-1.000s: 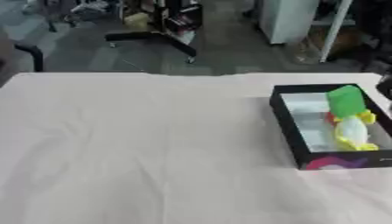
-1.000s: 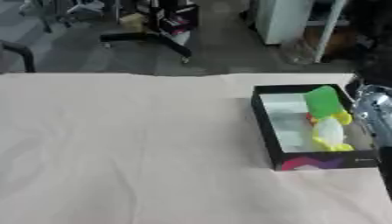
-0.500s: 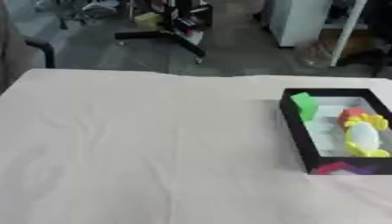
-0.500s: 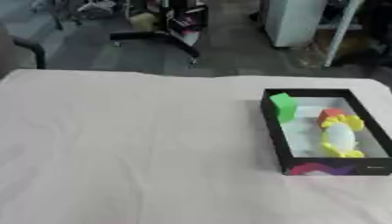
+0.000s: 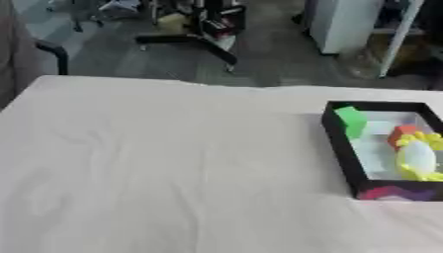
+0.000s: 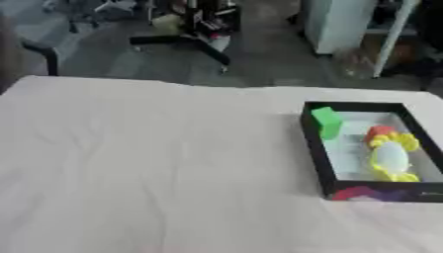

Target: Pick up the objects with one hand, pass them to the other hand, and then place them into the box on the other side of the table.

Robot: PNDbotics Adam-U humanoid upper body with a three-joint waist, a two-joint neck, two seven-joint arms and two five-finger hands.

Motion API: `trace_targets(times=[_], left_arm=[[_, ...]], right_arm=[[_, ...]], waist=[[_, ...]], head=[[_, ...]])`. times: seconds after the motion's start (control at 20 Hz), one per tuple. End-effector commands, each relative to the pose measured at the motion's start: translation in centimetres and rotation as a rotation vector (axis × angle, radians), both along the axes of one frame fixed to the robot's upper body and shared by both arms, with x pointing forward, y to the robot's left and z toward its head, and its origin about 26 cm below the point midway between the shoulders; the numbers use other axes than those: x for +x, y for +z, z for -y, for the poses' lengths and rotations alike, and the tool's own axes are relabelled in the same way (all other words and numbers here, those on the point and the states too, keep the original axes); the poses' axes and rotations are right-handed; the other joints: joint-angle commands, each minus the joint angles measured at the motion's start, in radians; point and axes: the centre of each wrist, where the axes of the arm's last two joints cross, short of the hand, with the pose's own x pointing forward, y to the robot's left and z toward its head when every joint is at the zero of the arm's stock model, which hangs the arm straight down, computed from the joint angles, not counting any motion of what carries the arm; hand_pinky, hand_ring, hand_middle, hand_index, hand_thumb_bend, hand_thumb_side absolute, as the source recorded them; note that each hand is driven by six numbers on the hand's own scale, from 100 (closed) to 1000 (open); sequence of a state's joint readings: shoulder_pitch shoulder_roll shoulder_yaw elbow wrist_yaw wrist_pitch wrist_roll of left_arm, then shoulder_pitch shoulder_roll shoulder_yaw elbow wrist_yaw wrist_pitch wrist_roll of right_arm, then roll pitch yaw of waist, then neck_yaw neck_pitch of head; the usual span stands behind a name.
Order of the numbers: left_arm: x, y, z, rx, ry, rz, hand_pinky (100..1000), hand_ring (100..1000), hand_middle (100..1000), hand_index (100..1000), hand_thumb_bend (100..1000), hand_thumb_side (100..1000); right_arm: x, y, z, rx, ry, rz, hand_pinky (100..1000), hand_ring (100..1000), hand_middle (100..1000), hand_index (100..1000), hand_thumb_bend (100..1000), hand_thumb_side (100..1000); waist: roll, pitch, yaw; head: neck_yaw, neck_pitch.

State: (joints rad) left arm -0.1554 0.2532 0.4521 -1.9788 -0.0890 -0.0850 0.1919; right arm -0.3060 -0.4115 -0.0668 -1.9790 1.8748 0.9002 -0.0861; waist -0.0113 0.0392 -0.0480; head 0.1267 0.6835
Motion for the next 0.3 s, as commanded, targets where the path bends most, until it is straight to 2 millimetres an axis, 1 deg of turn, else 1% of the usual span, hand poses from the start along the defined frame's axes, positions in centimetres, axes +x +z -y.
trace_targets(times=[0.05, 0.3], left_arm=[[-0.2, 0.9, 0.05, 0.01, 0.006, 0.038, 754, 657, 646, 720, 395, 642], [-0.26, 0.82, 0.0, 0.01, 0.018, 0.035, 753, 657, 646, 719, 385, 642]], right_arm=[[-0.37, 0.91, 0.35, -0.029, -0.002, 0.051, 534, 727, 727, 863, 100, 327], [-0.46, 1.07, 0.89, -0.051, -0.015, 0.055, 546, 729, 729, 861, 100, 322]], waist=[[-0.001, -0.007, 0.0], [-0.002, -0.012, 0.003]], head=[[-0.002, -0.003], [-0.003, -0.001]])
